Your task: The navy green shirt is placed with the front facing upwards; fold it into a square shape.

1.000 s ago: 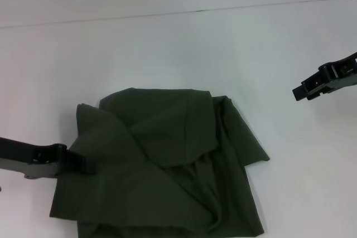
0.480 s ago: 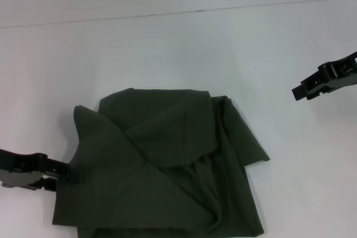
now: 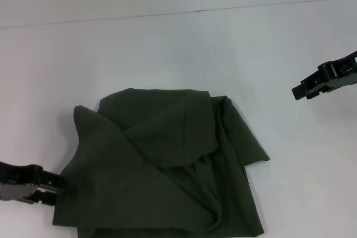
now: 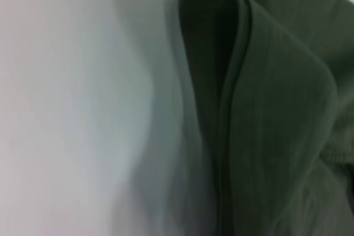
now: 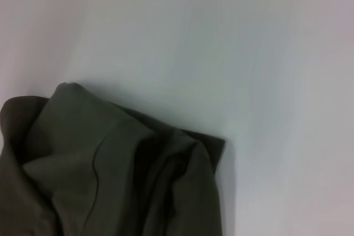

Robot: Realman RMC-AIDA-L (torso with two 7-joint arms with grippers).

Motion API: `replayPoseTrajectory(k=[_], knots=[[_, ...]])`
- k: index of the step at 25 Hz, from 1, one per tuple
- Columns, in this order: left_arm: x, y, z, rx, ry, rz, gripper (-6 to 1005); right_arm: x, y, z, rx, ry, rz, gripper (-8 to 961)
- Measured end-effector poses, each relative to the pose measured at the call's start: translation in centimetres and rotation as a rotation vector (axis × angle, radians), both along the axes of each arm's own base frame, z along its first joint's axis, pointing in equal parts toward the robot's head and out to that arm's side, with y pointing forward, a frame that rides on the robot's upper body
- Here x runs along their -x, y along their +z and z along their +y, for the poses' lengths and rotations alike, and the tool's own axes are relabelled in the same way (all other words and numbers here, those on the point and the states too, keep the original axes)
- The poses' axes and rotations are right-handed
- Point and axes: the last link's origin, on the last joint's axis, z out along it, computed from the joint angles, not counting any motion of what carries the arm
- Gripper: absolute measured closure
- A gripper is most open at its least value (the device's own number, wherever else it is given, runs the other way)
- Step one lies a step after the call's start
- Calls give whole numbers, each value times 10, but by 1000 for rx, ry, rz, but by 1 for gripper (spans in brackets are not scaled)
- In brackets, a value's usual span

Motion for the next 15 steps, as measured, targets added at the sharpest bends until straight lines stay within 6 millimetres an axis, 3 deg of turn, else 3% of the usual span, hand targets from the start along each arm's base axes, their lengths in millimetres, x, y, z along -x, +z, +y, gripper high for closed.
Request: replayPoseTrajectory(k=[15], knots=[[11,-13,-13,35,44,-7,373,0,1,0,-4,2,-1,581]])
